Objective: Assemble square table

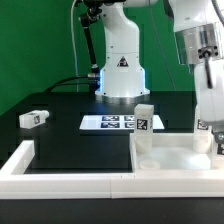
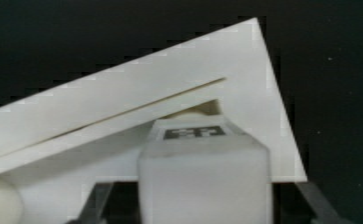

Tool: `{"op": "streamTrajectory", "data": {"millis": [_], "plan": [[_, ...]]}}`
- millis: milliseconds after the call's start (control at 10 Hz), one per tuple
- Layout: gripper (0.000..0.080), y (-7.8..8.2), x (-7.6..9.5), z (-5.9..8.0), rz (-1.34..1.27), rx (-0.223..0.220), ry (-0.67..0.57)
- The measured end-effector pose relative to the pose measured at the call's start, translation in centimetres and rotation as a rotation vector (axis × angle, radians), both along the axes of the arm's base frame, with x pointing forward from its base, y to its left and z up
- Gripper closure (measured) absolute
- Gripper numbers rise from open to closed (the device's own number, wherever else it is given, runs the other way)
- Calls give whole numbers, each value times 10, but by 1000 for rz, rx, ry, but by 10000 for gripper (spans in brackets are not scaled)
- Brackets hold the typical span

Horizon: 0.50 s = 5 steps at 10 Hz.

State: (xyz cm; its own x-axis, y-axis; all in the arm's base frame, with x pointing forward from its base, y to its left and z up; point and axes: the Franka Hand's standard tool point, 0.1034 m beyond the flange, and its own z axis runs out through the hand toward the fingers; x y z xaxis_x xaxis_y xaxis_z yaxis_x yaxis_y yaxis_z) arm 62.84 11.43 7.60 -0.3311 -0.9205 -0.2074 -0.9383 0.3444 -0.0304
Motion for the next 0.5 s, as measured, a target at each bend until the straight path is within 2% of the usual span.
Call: {"op": "streamTrajectory", "data": {"millis": [200, 300, 400, 500], "plan": [[497, -2, 0, 0, -8, -5, 2], [357, -1, -1, -1, -6, -5, 4], [357, -1, -1, -1, -5, -5, 3], [204, -3, 0, 1, 14, -6, -6]]}}
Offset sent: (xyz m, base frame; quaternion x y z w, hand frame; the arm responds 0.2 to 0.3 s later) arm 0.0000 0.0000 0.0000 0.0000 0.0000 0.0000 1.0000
